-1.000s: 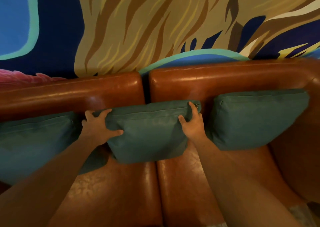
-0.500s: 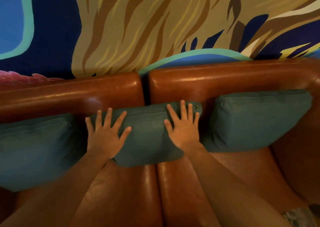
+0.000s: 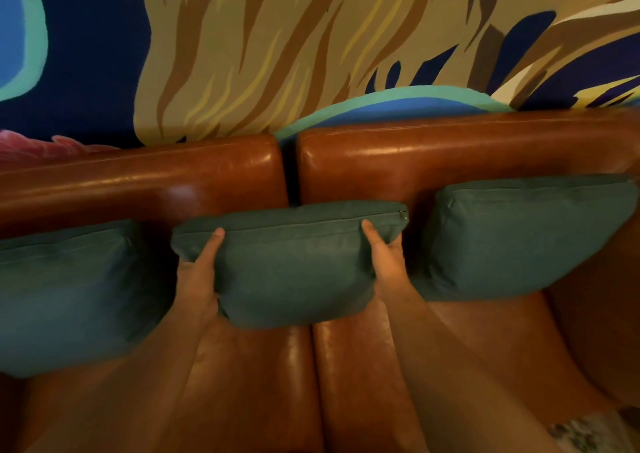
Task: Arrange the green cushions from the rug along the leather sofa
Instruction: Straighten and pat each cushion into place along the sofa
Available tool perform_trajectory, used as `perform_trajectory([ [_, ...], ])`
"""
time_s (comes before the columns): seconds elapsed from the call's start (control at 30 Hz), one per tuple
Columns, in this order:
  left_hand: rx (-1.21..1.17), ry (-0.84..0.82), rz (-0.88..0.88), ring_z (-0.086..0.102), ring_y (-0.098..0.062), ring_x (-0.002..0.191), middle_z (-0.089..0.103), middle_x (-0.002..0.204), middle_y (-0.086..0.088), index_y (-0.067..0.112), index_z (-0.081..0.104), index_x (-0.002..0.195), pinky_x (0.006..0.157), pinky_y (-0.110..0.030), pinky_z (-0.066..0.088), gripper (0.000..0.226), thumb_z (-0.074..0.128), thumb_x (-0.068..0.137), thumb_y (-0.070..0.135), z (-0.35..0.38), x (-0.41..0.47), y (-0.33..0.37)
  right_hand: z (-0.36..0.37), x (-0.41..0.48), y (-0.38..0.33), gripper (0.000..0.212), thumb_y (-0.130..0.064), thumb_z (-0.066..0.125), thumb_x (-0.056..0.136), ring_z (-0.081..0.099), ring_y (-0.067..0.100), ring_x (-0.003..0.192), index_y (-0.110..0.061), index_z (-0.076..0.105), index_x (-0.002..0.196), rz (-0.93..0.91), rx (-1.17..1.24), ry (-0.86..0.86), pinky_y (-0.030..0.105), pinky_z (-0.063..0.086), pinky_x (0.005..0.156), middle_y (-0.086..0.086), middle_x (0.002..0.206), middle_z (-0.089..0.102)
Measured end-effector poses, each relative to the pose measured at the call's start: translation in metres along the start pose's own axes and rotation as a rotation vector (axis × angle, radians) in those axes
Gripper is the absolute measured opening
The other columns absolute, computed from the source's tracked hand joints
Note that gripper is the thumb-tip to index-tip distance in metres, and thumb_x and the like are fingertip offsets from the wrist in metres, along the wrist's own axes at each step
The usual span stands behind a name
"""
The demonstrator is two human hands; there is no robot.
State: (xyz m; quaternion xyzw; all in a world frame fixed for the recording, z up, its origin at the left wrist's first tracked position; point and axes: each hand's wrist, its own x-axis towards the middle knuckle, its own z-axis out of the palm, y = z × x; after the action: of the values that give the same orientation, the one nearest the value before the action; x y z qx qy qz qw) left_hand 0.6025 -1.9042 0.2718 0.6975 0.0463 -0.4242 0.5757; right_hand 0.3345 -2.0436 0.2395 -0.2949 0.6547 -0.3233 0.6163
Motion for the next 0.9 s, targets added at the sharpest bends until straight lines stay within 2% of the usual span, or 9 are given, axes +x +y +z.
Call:
perform_trajectory([
  [0.1, -0.057, 0.046, 0.008, 0.066, -0.020, 0.121, 0.070, 0.131, 0.013, 0.050, 0.061, 0.133, 0.098, -0.059, 0.056, 0.062, 0.087, 0.077, 0.057, -0.008, 0.006, 0.001, -0.006, -0.001, 0.005, 0.077, -0.046, 0.087, 0.081, 0.067, 0.013, 0.124, -0.040, 0.051, 0.149, -0.010, 0.180, 0.000, 0.041, 0.052, 0.110, -0.011, 0.135, 0.070],
  [0.2, -0.016, 0.016, -0.105, 0.064, -0.026, 0.122, 0.067, 0.138, 0.009, 0.052, 0.054, 0.143, 0.089, -0.067, 0.056, 0.092, 0.085, 0.061, 0.079, -0.016, 0.004, -0.009, -0.007, -0.003, 0.021, 0.083, -0.065, 0.085, 0.074, 0.062, 0.012, 0.129, -0.048, 0.050, 0.148, -0.028, 0.040, 0.046, 0.042, 0.047, 0.115, -0.014, 0.138, 0.067],
  [0.27, -0.004, -0.032, -0.157, 0.066, -0.025, 0.120, 0.069, 0.135, 0.008, 0.049, 0.052, 0.148, 0.086, -0.063, 0.058, 0.107, 0.082, 0.052, 0.089, -0.018, 0.001, -0.013, -0.005, 0.001, 0.029, 0.081, -0.081, 0.082, 0.066, 0.061, 0.007, 0.129, -0.057, 0.054, 0.138, -0.011, -0.119, 0.016, 0.040, 0.045, 0.117, -0.023, 0.133, 0.068],
  [0.33, -0.020, -0.021, -0.151, 0.065, -0.023, 0.122, 0.069, 0.136, 0.009, 0.050, 0.053, 0.147, 0.084, -0.059, 0.059, 0.106, 0.080, 0.052, 0.090, -0.018, 0.004, -0.015, -0.003, -0.005, 0.020, 0.070, -0.069, 0.083, 0.075, 0.064, 0.007, 0.124, -0.055, 0.055, 0.138, 0.027, -0.057, -0.023, 0.035, 0.050, 0.110, -0.020, 0.130, 0.070],
  [0.43, -0.047, 0.001, -0.065, 0.065, -0.021, 0.125, 0.069, 0.137, 0.012, 0.052, 0.056, 0.142, 0.093, -0.069, 0.055, 0.103, 0.087, 0.049, 0.083, -0.019, 0.001, -0.020, -0.013, -0.009, 0.014, 0.069, -0.043, 0.081, 0.090, 0.065, 0.012, 0.125, -0.040, 0.049, 0.151, 0.003, 0.052, -0.040, 0.035, 0.052, 0.107, -0.008, 0.138, 0.068],
  [0.57, -0.014, -0.064, -0.007, 0.063, -0.015, 0.129, 0.066, 0.140, 0.014, 0.046, 0.052, 0.147, 0.104, -0.063, 0.052, 0.095, 0.093, 0.063, 0.064, -0.016, -0.009, -0.037, -0.016, -0.002, 0.030, 0.085, -0.093, 0.069, 0.066, 0.061, 0.017, 0.131, -0.066, 0.040, 0.142, 0.011, -0.288, -0.013, 0.047, 0.045, 0.115, -0.021, 0.138, 0.066],
  [0.63, 0.009, -0.011, 0.003, 0.065, -0.015, 0.125, 0.067, 0.138, 0.014, 0.042, 0.055, 0.143, 0.104, -0.060, 0.054, 0.095, 0.091, 0.061, 0.070, -0.016, -0.007, -0.041, -0.015, 0.005, 0.032, 0.096, -0.102, 0.059, 0.062, 0.056, 0.024, 0.138, -0.068, 0.030, 0.146, 0.027, -0.415, 0.003, 0.052, 0.042, 0.116, -0.014, 0.148, 0.058],
  [0.77, 0.209, 0.163, 0.144, 0.064, -0.018, 0.125, 0.066, 0.133, 0.012, 0.031, 0.055, 0.143, 0.107, -0.043, 0.052, 0.096, 0.083, 0.065, 0.080, -0.008, -0.013, -0.035, -0.007, -0.024, 0.000, 0.114, -0.078, 0.070, 0.079, 0.039, 0.038, 0.147, -0.036, 0.010, 0.166, -0.055, -0.488, 0.131, 0.056, 0.036, 0.118, 0.011, 0.167, 0.027],
  [0.9, 0.494, 0.321, 0.321, 0.049, -0.034, 0.140, 0.042, 0.156, -0.018, 0.013, 0.032, 0.162, 0.115, -0.041, 0.042, 0.105, 0.084, 0.082, 0.056, 0.003, -0.031, -0.021, -0.002, -0.043, -0.009, 0.103, -0.044, 0.080, 0.088, 0.036, 0.039, 0.146, -0.019, 0.019, 0.166, -0.390, -0.575, 0.300, 0.048, 0.035, 0.118, 0.018, 0.162, 0.027],
])
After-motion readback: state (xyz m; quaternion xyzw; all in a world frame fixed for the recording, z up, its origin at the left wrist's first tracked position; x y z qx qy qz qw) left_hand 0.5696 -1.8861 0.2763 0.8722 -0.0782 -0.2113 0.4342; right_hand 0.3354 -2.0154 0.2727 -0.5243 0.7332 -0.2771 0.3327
